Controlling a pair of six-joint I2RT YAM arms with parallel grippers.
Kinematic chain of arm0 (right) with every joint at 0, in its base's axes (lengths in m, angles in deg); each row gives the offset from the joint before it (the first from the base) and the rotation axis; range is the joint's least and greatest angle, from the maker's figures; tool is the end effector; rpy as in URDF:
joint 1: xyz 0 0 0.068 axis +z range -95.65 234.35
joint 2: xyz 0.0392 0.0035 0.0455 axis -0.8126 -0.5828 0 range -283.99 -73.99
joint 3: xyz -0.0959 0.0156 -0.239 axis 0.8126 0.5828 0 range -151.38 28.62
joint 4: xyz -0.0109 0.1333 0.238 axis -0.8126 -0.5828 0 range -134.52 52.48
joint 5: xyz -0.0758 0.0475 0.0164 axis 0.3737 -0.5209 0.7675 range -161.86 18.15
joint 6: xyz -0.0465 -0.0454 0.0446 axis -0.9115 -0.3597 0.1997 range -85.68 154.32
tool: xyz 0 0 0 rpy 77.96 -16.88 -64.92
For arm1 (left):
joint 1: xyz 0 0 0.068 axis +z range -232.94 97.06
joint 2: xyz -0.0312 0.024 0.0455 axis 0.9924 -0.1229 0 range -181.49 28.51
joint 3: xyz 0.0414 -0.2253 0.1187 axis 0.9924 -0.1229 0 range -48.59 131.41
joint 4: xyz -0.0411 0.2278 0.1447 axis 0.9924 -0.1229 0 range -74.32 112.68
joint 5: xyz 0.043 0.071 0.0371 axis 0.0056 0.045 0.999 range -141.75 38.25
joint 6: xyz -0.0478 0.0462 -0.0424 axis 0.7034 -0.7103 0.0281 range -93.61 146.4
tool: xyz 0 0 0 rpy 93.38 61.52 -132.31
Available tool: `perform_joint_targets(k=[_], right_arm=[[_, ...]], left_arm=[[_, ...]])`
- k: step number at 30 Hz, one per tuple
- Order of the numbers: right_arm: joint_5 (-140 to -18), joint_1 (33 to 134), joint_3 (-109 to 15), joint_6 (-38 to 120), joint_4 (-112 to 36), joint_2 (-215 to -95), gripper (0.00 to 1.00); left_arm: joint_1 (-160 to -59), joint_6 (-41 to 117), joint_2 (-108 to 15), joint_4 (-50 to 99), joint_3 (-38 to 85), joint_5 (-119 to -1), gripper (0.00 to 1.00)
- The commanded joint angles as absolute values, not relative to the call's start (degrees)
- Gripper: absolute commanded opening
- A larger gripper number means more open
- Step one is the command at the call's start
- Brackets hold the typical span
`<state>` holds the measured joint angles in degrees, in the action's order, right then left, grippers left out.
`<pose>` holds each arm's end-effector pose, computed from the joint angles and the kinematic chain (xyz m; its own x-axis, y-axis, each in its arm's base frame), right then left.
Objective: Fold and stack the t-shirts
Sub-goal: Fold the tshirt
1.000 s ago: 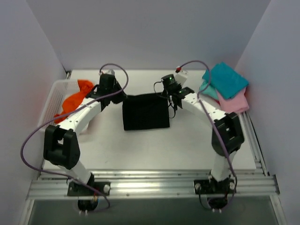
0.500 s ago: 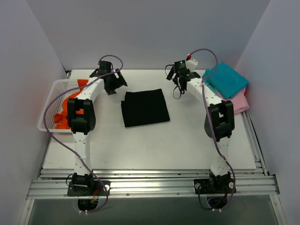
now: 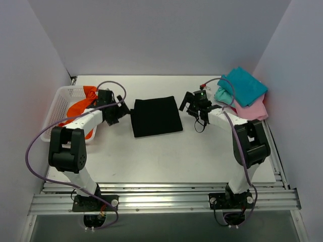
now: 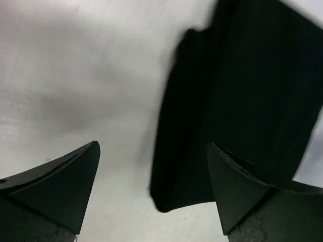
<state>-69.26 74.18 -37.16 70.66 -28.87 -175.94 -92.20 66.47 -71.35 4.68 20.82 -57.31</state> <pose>0.4151 0.1464 0.1879 -0.5285 0.4387 -0.7267 0.0152 0.8608 0.5086 0.4021 -0.0722 0.1741 -0.7092 -0.5336 -0.4609 -0.3044 0.8213 -0.4825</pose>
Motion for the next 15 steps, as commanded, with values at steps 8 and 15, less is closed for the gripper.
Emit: perform_joint_targets(k=[8,15], right_arm=[[-80.1,75.6,-33.9,72.7,-15.3,-187.4,1.0],[-79.3,78.7,-36.6,73.9,-16.1,-193.5,1.0]], left_arm=[[-92.8,67.4,-67.9,12.6,12.6,-56.0,0.95],[-92.5,68.0,-69.7,14.9,12.6,-57.4,0.95]])
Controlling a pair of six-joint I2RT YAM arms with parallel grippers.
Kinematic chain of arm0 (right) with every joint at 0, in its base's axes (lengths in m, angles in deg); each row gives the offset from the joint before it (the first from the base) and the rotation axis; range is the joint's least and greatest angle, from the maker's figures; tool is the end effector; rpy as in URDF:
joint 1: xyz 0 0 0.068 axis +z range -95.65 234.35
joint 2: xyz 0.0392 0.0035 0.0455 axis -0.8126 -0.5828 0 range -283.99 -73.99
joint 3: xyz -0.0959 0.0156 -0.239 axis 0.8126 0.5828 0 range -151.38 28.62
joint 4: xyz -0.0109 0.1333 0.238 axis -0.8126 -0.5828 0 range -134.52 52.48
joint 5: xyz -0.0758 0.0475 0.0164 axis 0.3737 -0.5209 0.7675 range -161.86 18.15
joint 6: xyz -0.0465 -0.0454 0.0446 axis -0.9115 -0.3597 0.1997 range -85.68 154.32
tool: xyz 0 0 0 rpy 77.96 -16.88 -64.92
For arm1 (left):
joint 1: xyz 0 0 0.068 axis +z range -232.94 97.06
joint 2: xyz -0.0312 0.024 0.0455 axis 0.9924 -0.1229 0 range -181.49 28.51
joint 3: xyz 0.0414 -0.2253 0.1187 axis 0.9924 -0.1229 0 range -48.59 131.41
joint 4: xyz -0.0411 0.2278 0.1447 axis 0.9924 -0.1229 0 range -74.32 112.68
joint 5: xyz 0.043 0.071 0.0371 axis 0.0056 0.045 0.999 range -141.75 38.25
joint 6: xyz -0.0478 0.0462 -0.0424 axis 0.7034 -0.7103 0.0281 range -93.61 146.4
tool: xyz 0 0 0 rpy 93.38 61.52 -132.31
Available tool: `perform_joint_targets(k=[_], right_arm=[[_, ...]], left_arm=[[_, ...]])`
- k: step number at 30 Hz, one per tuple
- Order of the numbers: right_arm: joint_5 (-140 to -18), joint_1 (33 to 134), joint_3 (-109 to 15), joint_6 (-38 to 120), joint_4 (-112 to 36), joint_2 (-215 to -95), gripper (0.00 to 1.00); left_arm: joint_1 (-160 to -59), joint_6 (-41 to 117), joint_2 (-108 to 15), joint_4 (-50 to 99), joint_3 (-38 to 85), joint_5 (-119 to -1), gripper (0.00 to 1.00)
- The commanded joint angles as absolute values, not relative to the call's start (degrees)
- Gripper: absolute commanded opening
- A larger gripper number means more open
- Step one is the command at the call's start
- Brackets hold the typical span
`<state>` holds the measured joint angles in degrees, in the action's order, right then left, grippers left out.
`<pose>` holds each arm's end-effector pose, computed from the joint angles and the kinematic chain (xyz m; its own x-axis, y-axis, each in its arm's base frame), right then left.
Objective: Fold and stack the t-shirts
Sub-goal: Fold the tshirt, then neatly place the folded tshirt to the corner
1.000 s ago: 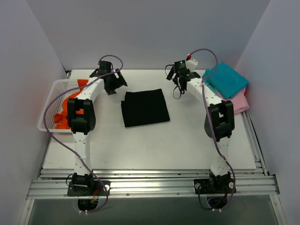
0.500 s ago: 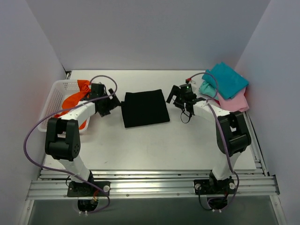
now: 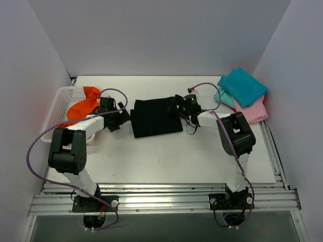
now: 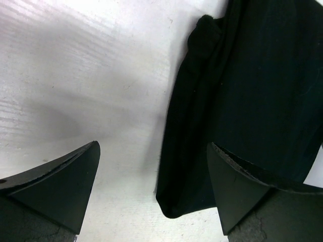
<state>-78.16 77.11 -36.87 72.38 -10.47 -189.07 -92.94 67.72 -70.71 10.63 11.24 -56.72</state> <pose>0.4289 0.1880 0.1275 -0.5730 0.4242 -0.7012 -0.1583 0.7822 0.6025 0.3780 -0.0726 0.1315 -0.7277 -0.5397 -0.4234 -0.3386 0.8194 -0.4625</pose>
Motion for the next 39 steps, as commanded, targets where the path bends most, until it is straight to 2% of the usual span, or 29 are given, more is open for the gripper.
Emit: perform_joint_targets(k=[1,6,9,10,12,13,15,21,28,39], right_arm=[[-79.3,79.0,-36.8,74.0,-16.1,-194.0,1.0],[-78.2,81.6,-38.9,73.9,-18.0,-196.1,0.98],[-77.5,81.6,-37.9,74.2,-17.7,-195.8,0.8],[-77.3,81.3,-37.7,74.6,-17.5,-195.8,0.65],[-78.9,81.0,-36.8,75.2,-15.6,-196.2,0.46],[-79.6,80.9,-36.9,75.3,-15.4,-196.6,0.23],[-80.5,80.9,-37.3,75.4,-15.2,-197.5,0.0],[-80.6,80.0,-40.0,73.3,-16.2,-197.0,0.0],[-72.7,75.8,-60.3,64.4,-34.0,-197.1,0.0],[-64.1,67.7,-95.2,53.5,-54.7,-209.3,0.0]], left_arm=[[-92.4,68.0,-69.8,15.2,12.3,-57.4,0.95],[-92.3,68.6,-72.5,17.6,12.1,-59.2,0.96],[-92.3,68.5,-73.7,17.8,12.5,-59.7,0.96],[-92.2,68.5,-73.9,17.8,12.5,-59.9,0.96],[-91.9,68.6,-74.1,18.4,12.3,-60.3,0.96],[-91.8,68.5,-74.2,18.5,12.2,-60.3,0.97],[-91.6,68.6,-74.2,18.8,12.0,-60.7,0.97],[-91.1,68.4,-73.8,19.0,10.9,-61.0,0.97],[-91.0,68.5,-73.0,20.8,8.6,-62.2,0.97],[-91.0,69.0,-73.4,25.1,6.8,-64.9,0.98]])
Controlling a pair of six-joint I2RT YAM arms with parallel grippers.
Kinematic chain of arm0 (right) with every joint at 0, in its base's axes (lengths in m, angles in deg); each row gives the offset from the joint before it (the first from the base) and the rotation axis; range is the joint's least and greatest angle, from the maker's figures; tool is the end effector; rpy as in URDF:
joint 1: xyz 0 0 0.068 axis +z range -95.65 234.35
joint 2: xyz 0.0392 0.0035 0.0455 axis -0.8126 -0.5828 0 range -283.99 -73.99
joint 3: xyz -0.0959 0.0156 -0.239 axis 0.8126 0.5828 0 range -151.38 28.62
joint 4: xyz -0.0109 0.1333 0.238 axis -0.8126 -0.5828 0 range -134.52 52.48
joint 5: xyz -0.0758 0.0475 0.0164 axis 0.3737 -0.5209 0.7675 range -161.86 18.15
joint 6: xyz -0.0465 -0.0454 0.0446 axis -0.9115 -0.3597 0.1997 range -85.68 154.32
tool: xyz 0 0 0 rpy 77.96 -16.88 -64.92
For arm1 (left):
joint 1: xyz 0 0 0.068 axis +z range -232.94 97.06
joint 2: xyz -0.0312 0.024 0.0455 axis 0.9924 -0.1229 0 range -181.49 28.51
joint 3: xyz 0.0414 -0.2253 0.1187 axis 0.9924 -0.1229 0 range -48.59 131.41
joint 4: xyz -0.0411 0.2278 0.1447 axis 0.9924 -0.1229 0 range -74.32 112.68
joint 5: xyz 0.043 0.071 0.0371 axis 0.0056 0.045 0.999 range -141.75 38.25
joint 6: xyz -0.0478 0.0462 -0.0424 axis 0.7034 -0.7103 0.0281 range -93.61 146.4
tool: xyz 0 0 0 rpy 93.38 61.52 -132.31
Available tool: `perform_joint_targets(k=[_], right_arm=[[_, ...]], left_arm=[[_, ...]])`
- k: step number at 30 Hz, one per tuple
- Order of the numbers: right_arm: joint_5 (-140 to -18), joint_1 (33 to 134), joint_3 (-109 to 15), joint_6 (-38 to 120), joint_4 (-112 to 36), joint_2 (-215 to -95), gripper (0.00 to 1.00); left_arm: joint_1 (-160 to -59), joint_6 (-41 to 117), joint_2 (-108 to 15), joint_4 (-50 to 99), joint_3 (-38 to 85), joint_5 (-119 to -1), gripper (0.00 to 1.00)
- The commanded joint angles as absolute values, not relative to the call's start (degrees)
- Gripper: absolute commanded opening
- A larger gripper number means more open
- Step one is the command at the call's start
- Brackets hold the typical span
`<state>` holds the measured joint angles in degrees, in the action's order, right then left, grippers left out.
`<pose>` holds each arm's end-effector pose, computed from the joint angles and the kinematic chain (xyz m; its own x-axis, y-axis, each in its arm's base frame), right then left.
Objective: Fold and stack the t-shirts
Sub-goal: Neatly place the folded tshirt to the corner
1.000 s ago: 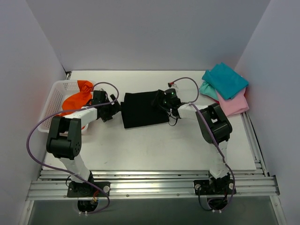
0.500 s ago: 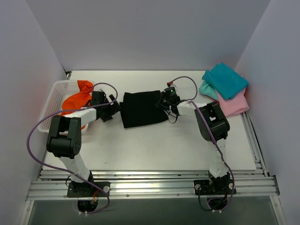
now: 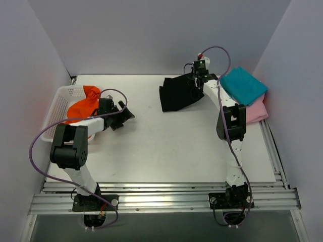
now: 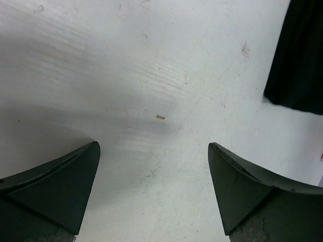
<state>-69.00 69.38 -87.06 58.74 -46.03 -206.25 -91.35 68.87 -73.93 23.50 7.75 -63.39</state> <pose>0.5602 0.1469 0.2215 -0.4620 0.3036 -0.8333 -0.0267 0.9344 0.3552 0.3876 -0.0711 0.1129 -0.7100 -0.5636 -0.4222 -0.2654 0.7695 -0.5809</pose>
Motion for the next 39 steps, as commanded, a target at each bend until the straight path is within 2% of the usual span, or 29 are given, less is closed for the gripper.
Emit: perform_joint_targets(k=[1,14,30,39], right_arm=[[-63.9,66.3,-97.0,53.0,-55.6,-210.2,0.0],[-64.1,59.5,-112.8,51.3,-57.3,-216.3,0.0],[-62.3,51.5,-115.0,51.0,-56.9,-207.8,0.0],[-65.9,46.0,-110.2,53.3,-54.6,-198.3,0.0]], left_arm=[[-91.0,69.1,-73.4,25.4,6.7,-65.0,0.98],[-91.0,69.6,-76.1,28.4,7.0,-67.2,0.98],[-91.0,70.0,-80.0,30.8,8.2,-68.5,0.99],[-91.6,70.5,-81.4,31.6,9.8,-69.3,1.0]])
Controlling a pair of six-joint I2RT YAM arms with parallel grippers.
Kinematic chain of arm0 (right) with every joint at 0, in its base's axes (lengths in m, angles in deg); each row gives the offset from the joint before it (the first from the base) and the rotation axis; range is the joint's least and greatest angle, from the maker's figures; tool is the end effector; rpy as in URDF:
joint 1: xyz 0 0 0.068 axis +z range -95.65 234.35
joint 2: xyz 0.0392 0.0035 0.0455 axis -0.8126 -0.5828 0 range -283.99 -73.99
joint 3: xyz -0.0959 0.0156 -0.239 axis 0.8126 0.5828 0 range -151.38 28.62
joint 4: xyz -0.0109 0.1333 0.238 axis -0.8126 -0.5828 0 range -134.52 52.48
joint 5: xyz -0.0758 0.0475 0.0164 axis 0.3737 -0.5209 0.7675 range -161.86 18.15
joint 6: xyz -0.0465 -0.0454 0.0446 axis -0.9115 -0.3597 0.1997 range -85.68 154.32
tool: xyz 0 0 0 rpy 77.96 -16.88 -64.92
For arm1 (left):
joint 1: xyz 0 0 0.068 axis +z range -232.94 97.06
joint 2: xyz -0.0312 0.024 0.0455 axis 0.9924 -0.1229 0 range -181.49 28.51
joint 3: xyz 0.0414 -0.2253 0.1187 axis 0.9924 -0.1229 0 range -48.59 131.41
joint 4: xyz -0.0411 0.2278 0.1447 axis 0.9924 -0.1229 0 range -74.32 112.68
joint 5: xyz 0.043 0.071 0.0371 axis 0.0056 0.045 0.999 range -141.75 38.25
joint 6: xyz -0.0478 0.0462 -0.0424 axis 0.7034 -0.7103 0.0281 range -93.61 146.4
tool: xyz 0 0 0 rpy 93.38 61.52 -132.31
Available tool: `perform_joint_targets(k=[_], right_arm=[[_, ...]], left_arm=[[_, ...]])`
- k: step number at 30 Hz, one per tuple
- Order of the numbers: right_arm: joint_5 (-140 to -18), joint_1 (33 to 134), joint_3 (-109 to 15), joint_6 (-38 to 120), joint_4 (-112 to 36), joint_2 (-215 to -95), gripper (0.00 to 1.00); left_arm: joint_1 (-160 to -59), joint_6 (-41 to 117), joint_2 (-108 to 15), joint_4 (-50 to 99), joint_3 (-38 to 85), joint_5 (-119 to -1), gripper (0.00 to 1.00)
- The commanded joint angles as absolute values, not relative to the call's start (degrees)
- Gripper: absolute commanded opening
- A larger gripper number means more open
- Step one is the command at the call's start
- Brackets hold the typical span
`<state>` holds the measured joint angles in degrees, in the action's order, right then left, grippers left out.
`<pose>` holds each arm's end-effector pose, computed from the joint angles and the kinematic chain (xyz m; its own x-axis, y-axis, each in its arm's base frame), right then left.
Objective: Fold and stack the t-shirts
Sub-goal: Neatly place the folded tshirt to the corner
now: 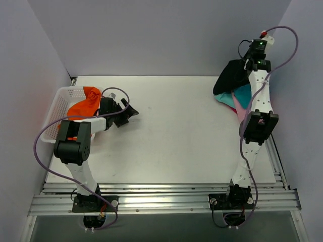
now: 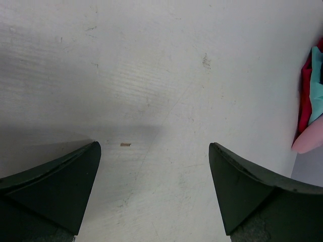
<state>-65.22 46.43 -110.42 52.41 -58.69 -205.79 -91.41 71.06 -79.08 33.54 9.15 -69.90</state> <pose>0.5639 -0.0864 0.3567 -0.1497 0.3323 -0.9312 0.3099 0.9101 0.2749 0.4067 -0.0819 0.1056 -0.7094 -0.5697 -0.4151 -0.1676 0.7083 -0.6858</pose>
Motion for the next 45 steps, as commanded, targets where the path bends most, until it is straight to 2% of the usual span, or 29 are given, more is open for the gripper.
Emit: perform_joint_targets(k=[1,8,17,23,25,33,39,40,42,43,45], right_arm=[[-66.0,45.5,-110.0,53.7,-54.3,-197.3,0.0],[-69.8,40.1,-109.5,56.2,-54.0,-195.4,0.0],[-71.0,39.8,-87.2,57.7,-43.2,-188.3,0.0],[-62.8,38.9,-74.1,58.2,-40.1,-182.4,0.0],[-60.4,38.1,-71.8,59.1,-39.9,-181.8,0.0],[-63.3,31.0,-63.2,64.6,-39.0,-182.0,0.0],[-64.4,28.5,-53.9,67.3,-33.0,-178.1,0.0],[-64.4,28.5,-52.8,67.6,-32.9,-178.4,0.0],[-64.5,28.4,-52.2,68.1,-33.5,-179.6,0.09],[-64.1,28.4,-52.1,68.8,-33.9,-180.1,0.24],[-64.4,28.4,-52.0,69.1,-34.3,-181.2,0.45]], left_arm=[[-92.1,70.4,-81.4,31.6,10.0,-69.2,1.0],[-93.3,70.1,-82.2,30.7,11.3,-68.6,1.0],[-93.7,69.5,-82.2,30.0,11.4,-68.2,1.0],[-93.8,69.4,-82.3,29.9,11.4,-68.3,1.0],[-94.1,69.3,-82.6,29.8,11.5,-68.3,1.0],[-94.7,69.3,-83.2,30.0,11.5,-68.2,1.0],[-97.0,69.4,-83.6,29.4,12.8,-67.7,1.0],[-97.3,69.2,-83.7,29.3,12.9,-67.5,0.95],[-97.6,69.1,-84.0,28.8,13.3,-67.5,0.95],[-97.6,69.0,-83.9,28.9,13.2,-67.5,0.95],[-97.6,68.9,-83.6,28.9,12.9,-67.4,0.95]])
